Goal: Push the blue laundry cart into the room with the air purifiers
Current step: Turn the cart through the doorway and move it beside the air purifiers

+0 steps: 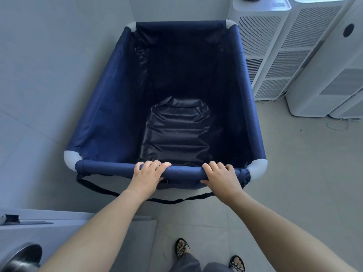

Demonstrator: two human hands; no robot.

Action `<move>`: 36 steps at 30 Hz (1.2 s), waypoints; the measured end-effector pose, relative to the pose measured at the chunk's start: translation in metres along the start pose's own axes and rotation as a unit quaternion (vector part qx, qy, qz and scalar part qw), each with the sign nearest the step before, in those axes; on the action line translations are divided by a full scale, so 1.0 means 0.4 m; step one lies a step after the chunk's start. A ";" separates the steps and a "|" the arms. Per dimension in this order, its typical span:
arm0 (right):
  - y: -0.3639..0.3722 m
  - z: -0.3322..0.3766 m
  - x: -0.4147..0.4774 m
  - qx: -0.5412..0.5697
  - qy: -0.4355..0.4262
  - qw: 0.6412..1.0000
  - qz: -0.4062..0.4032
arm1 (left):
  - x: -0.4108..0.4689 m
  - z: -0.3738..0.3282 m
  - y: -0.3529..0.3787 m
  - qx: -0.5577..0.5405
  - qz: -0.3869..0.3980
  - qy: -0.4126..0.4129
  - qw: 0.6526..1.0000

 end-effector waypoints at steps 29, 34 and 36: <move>0.025 0.053 0.079 0.113 0.014 0.989 0.091 | 0.054 0.142 -0.072 0.043 0.008 -0.005 0.999; 0.024 0.059 0.065 0.136 -0.015 0.986 0.092 | 0.035 0.134 -0.065 0.052 0.014 -0.011 0.998; 0.023 0.063 0.056 0.140 -0.028 0.986 0.092 | 0.020 0.132 -0.061 0.052 0.016 -0.016 0.998</move>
Point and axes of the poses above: each hand's wrist, its own x-axis towards the middle knuckle, its own y-axis out of the palm, z = x × y, the point moved 8 cm from there along x, towards the middle knuckle, and after that the axes turned 12 degrees about -x, right-handed, at the moved point
